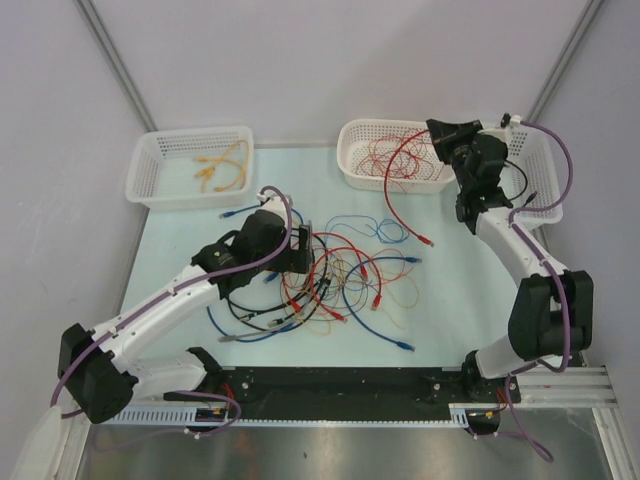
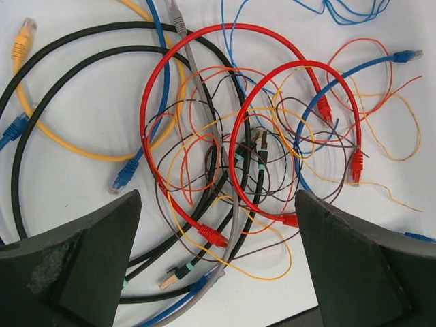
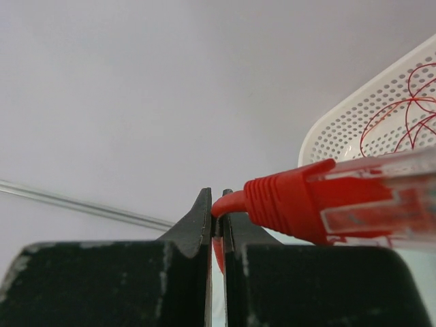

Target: Untangle the cables

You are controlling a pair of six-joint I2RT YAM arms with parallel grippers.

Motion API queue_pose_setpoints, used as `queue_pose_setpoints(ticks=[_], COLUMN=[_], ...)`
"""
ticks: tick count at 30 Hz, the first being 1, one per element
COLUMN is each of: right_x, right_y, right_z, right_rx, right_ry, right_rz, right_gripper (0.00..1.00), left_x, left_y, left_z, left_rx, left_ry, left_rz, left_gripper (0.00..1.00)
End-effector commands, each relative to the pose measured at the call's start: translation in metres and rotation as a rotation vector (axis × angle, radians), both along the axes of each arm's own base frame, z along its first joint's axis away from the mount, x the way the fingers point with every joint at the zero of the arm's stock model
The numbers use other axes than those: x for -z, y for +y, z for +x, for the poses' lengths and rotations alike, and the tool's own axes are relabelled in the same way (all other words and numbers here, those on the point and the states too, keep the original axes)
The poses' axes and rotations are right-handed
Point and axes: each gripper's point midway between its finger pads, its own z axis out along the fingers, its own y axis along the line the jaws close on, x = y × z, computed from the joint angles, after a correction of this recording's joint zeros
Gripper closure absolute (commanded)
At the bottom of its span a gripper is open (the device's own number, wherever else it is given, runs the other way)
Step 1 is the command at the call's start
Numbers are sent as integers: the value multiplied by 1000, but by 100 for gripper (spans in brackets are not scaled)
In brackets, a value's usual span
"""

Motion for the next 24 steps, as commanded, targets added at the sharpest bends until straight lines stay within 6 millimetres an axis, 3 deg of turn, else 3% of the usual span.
queue_pose_setpoints(ticks=[1, 6, 8, 14, 19, 22, 24], right_x=[-71, -56, -55, -57, -56, -55, -56], right_y=[12, 50, 69, 101, 126, 136, 140], right_z=[-4, -28, -47, -97, -126, -136, -141], right_rx=[-32, -148, -227, -375, -499, -547, -564], right_ry=[-190, -104, -77, -25, 2, 20, 21], right_rz=[17, -56, -83, -119, -103, -86, -85], right_gripper=[100, 100, 100, 100, 100, 100, 100], left_x=[-18, -65, -93, -165, -178, -187, -182], left_y=[-16, -48, -61, -67, -86, -97, -101], left_z=[2, 5, 5, 3, 2, -6, -10], left_rx=[46, 184, 258, 339, 428, 485, 500], left_ry=[-53, -210, -310, -610, -654, -661, -655], left_rz=[-104, -286, -356, -502, -553, -617, -645], left_gripper=[1, 1, 0, 0, 0, 6, 10])
